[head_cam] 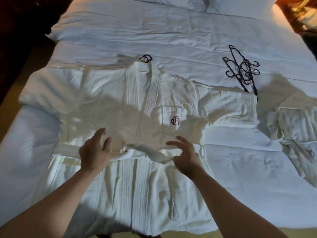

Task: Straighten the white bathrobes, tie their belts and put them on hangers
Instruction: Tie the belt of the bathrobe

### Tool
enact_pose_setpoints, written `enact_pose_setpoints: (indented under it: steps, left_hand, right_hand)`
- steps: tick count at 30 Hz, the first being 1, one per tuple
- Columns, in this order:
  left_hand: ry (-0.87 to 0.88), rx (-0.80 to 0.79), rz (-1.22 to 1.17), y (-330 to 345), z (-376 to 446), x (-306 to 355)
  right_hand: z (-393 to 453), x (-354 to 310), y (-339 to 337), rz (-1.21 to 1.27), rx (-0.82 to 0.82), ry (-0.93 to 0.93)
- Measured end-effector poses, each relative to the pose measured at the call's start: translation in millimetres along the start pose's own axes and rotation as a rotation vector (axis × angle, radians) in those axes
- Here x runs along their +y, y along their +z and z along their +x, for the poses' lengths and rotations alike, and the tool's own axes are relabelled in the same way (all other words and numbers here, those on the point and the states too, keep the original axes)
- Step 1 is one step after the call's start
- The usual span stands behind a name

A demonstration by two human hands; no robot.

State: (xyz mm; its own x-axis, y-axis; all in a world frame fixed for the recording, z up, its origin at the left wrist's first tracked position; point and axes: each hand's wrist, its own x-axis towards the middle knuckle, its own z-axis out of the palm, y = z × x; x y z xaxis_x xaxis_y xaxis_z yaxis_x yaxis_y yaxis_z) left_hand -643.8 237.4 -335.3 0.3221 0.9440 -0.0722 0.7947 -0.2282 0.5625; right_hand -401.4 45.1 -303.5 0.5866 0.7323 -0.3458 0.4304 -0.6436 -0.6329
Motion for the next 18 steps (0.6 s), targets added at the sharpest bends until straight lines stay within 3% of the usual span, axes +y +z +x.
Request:
enact_pose_setpoints:
  steps: [3,6,9,11,18]
  left_hand:
    - [-0.159,0.252,0.148,-17.3,-14.5,-33.7]
    - [-0.476,0.254,0.137,-29.9,-17.1,-60.4]
    - [-0.667,0.121,0.067,-35.4,-10.4,-86.1]
    - [-0.643,0.051,0.081,-36.7,-3.0,-105.0]
    - [-0.434,0.033,0.197,-29.2,15.9,-126.6]
  right_hand:
    - [1.3,18.5,-5.4,-0.11,0.419,0.35]
    - [7.6,39.0,2.6,-0.088,0.368,0.59]
    - [9.0,54.5,7.7,-0.158,0.295,0.614]
    - [11.3,60.7,11.4,-0.194,0.287,0.58]
    - [9.0,70.3,7.3,-0.212,0.27,0.437]
